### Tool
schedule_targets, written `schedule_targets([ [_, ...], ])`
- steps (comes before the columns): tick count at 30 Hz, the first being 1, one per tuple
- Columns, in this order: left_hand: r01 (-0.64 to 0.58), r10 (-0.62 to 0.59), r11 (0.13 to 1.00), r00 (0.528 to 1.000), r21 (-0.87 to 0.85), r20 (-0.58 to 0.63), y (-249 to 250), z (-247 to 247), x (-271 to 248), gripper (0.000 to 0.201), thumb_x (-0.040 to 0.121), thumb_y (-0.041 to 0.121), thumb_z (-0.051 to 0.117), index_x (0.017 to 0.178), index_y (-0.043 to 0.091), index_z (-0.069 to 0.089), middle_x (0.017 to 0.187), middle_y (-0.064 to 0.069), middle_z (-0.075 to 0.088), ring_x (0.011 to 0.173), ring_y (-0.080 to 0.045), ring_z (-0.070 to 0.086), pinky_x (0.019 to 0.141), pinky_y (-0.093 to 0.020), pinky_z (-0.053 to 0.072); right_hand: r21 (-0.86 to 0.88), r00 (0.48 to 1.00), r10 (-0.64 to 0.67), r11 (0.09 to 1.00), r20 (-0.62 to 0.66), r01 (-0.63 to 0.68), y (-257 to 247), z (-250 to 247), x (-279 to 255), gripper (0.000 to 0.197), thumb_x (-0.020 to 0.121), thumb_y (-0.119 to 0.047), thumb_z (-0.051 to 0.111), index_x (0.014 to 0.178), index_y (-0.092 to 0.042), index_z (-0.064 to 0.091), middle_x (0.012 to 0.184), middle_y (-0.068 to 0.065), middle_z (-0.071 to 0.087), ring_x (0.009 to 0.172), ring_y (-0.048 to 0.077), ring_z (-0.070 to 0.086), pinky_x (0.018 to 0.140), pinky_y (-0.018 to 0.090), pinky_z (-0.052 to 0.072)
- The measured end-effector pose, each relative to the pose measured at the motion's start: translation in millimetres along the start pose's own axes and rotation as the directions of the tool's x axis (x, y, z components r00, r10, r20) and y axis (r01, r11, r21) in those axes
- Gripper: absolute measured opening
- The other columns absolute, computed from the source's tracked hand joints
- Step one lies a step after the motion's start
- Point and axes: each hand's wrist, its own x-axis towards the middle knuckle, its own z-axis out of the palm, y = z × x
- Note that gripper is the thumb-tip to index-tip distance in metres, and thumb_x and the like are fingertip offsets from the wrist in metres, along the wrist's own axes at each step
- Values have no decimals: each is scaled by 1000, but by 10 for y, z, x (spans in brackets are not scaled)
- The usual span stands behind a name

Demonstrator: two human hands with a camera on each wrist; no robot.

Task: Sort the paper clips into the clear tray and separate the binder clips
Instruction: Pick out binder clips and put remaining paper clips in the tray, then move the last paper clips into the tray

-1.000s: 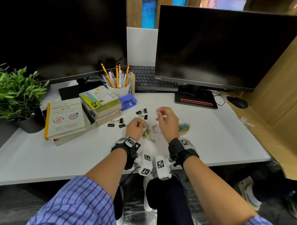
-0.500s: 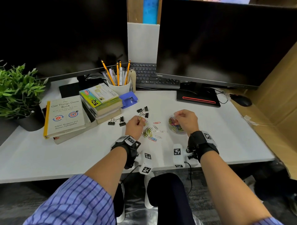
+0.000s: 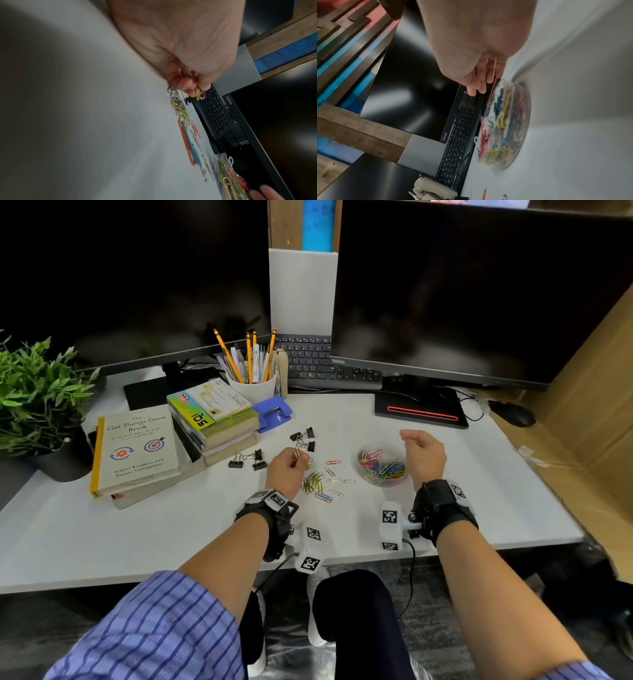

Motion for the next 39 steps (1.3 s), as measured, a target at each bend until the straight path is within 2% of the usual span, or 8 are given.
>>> schedule_targets([
  [7,14,-14,1000,1000,4,-1,-30,1,20,24,94,23,53,99,2,64,96,-19,70,95,-34,65,89,-44,52,-62,952,64,997,298,-47,113,86,-94,30,88,-15,50,103,-24,74,152,4,35,140,22,33,114,45,30],
  [11,5,-5,1000,1000,-2,-8,-39,4,19,23,94,21,53,98,2,64,96,-19,71,91,-32,65,84,-38,52,20,951,116,992,286,-127,70,103,-139,21,83,-17,60,77,-30,76,147,-3,43,135,21,39,111,44,35],
  [16,0,0,1000,1000,2,-16,-19,15,13,22,94,18,53,99,1,65,92,-13,70,81,-18,57,74,-22,39,108,974,75,989,215,-100,179,80,-145,24,86,-15,56,77,-28,74,141,-2,50,127,24,47,108,47,40],
  [25,-28,28,1000,999,3,-21,-76,31,64,22,93,20,55,99,2,66,95,-15,71,80,-20,60,76,-29,46,31,971,18,999,239,-26,217,93,-179,22,84,-27,57,71,-25,74,137,-3,54,123,20,50,106,40,41],
  [28,-43,43,997,999,-59,-4,-92,39,76,15,93,19,56,91,6,63,83,-12,67,61,-16,57,71,-31,46,38,966,-3,999,259,-7,240,101,-186,24,83,-31,58,66,-28,75,134,-3,56,121,19,52,106,41,40],
  [32,-61,62,994,998,-86,2,-123,48,112,14,92,19,58,83,9,60,72,-3,63,39,4,53,57,-23,41,81,974,-31,997,222,14,238,88,-187,23,87,-27,55,76,-28,75,122,-3,63,116,20,55,98,37,46],
  [35,-70,70,994,998,-81,-1,-140,35,125,13,92,19,58,84,9,61,68,2,62,37,7,52,56,-22,40,36,983,-67,997,172,62,257,80,-182,27,93,-12,46,103,-17,70,116,2,66,106,19,59,77,19,47],
  [39,-62,63,991,998,-117,5,-121,32,123,13,92,18,59,88,6,61,66,2,61,35,7,50,57,-22,41,-48,985,-56,997,166,65,275,124,-188,30,91,-8,45,104,-15,72,118,6,67,103,19,61,72,15,46],
])
